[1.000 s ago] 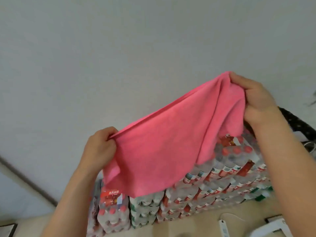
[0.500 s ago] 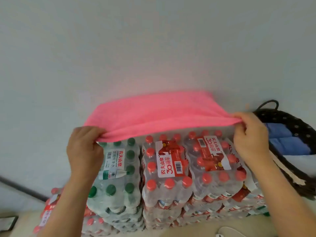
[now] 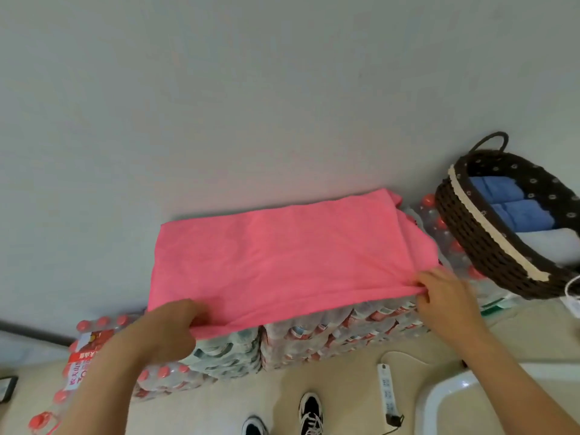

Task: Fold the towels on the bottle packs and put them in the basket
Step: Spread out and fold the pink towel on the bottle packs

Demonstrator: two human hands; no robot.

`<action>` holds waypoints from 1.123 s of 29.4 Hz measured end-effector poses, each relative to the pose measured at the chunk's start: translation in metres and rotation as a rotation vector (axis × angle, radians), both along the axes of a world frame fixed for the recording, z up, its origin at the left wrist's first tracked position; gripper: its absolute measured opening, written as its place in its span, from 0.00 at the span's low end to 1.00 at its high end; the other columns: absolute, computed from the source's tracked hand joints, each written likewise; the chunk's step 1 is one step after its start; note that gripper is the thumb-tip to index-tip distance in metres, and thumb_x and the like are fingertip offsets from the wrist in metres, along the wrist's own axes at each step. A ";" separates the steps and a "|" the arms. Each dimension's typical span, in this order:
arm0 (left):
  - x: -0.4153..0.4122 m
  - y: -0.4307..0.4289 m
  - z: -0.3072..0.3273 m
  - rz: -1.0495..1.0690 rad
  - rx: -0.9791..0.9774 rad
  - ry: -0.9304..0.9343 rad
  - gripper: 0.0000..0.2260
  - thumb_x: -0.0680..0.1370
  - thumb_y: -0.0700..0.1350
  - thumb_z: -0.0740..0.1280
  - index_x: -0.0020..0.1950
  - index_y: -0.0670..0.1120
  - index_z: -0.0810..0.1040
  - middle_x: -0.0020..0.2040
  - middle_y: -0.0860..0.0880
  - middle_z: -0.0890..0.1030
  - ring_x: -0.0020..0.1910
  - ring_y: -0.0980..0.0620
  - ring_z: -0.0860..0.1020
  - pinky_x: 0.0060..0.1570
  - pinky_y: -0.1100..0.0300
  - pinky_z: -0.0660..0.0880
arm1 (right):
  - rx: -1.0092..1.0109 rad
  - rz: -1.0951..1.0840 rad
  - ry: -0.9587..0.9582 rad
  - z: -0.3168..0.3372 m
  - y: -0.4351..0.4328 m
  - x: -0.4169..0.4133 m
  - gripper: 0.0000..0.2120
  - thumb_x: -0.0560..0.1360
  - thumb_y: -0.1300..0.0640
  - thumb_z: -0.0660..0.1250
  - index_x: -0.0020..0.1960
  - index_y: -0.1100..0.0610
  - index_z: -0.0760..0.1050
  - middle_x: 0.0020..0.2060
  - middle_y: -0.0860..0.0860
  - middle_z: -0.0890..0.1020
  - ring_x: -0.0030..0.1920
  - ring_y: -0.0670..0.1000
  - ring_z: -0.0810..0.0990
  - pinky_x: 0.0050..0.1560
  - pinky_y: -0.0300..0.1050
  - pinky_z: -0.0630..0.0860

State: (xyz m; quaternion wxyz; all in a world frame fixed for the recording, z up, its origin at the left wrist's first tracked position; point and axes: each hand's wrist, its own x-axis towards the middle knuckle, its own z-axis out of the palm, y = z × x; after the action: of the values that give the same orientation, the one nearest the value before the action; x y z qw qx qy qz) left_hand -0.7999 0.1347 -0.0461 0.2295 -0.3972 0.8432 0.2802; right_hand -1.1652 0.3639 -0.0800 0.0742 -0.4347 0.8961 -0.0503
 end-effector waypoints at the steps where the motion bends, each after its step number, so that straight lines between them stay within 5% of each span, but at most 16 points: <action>1: -0.002 -0.002 0.003 -0.073 0.071 -0.038 0.14 0.72 0.40 0.61 0.48 0.60 0.75 0.46 0.60 0.77 0.43 0.62 0.75 0.40 0.71 0.70 | 0.072 0.000 -0.039 0.003 0.003 0.001 0.11 0.68 0.62 0.69 0.49 0.51 0.79 0.47 0.47 0.77 0.47 0.51 0.75 0.54 0.57 0.72; 3: -0.019 -0.001 0.007 -0.150 0.093 -0.026 0.08 0.73 0.50 0.62 0.48 0.57 0.79 0.46 0.59 0.80 0.46 0.58 0.78 0.47 0.65 0.74 | 0.124 -0.027 -0.198 0.010 0.008 0.000 0.13 0.69 0.57 0.69 0.53 0.47 0.76 0.50 0.44 0.75 0.48 0.47 0.74 0.57 0.55 0.72; 6: -0.068 0.009 0.000 -0.123 -0.079 0.201 0.10 0.77 0.50 0.61 0.49 0.51 0.81 0.46 0.55 0.82 0.47 0.51 0.80 0.49 0.56 0.75 | -0.108 -0.144 -0.447 0.024 0.006 -0.005 0.11 0.73 0.61 0.67 0.52 0.49 0.75 0.50 0.47 0.78 0.49 0.48 0.77 0.51 0.47 0.74; 11: -0.196 0.045 -0.021 -0.110 -0.189 0.605 0.12 0.75 0.41 0.63 0.55 0.47 0.81 0.54 0.49 0.80 0.53 0.49 0.77 0.57 0.57 0.72 | -0.125 -0.260 -0.402 0.012 -0.027 -0.047 0.22 0.79 0.54 0.60 0.72 0.55 0.63 0.65 0.55 0.73 0.64 0.58 0.73 0.62 0.56 0.71; 13: -0.239 0.051 -0.022 -0.125 -0.228 0.698 0.12 0.75 0.40 0.63 0.55 0.46 0.81 0.55 0.48 0.80 0.55 0.48 0.77 0.58 0.57 0.71 | -0.146 -0.358 -0.502 -0.001 -0.038 -0.057 0.24 0.80 0.52 0.60 0.73 0.57 0.62 0.64 0.56 0.74 0.63 0.59 0.74 0.61 0.55 0.71; 16: -0.300 0.046 -0.017 -0.078 -0.313 0.776 0.11 0.75 0.41 0.63 0.53 0.45 0.82 0.53 0.47 0.82 0.52 0.46 0.79 0.55 0.56 0.72 | -0.319 -0.395 -0.440 -0.010 -0.034 -0.064 0.16 0.76 0.59 0.64 0.63 0.58 0.73 0.53 0.53 0.77 0.54 0.55 0.78 0.56 0.52 0.76; 19: -0.364 0.040 -0.012 -0.053 -0.364 0.761 0.10 0.75 0.43 0.62 0.48 0.43 0.83 0.48 0.43 0.83 0.48 0.43 0.79 0.49 0.50 0.74 | -0.488 -0.290 -0.384 -0.013 -0.026 -0.063 0.08 0.73 0.64 0.65 0.50 0.55 0.77 0.41 0.46 0.76 0.43 0.52 0.77 0.46 0.50 0.76; 27: -0.437 0.036 -0.045 -0.105 -0.607 0.392 0.13 0.79 0.48 0.60 0.57 0.40 0.72 0.54 0.39 0.79 0.54 0.37 0.78 0.47 0.48 0.73 | -0.594 -0.099 -0.483 -0.011 -0.008 -0.069 0.15 0.75 0.42 0.54 0.51 0.49 0.74 0.36 0.50 0.81 0.39 0.54 0.80 0.39 0.54 0.75; 31: -0.439 0.023 -0.039 -0.071 -0.684 0.238 0.12 0.79 0.46 0.58 0.58 0.41 0.73 0.55 0.38 0.80 0.54 0.37 0.78 0.48 0.49 0.73 | -0.643 -0.197 -0.497 -0.021 0.002 -0.081 0.10 0.78 0.48 0.59 0.50 0.51 0.76 0.38 0.47 0.82 0.39 0.50 0.79 0.39 0.50 0.75; 33: -0.440 0.021 -0.035 0.049 -0.586 0.330 0.11 0.78 0.48 0.61 0.56 0.43 0.75 0.53 0.39 0.81 0.53 0.38 0.78 0.48 0.51 0.73 | -0.691 -0.280 -0.583 -0.026 0.005 -0.087 0.05 0.79 0.54 0.62 0.48 0.52 0.77 0.37 0.46 0.80 0.38 0.46 0.77 0.40 0.47 0.74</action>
State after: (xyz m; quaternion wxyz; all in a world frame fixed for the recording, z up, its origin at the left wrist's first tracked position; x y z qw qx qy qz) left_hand -1.2400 0.1554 -0.0807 -0.0408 -0.4156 0.9040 0.0920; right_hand -1.2521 0.3689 -0.1060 0.1663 -0.2768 0.8186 -0.4750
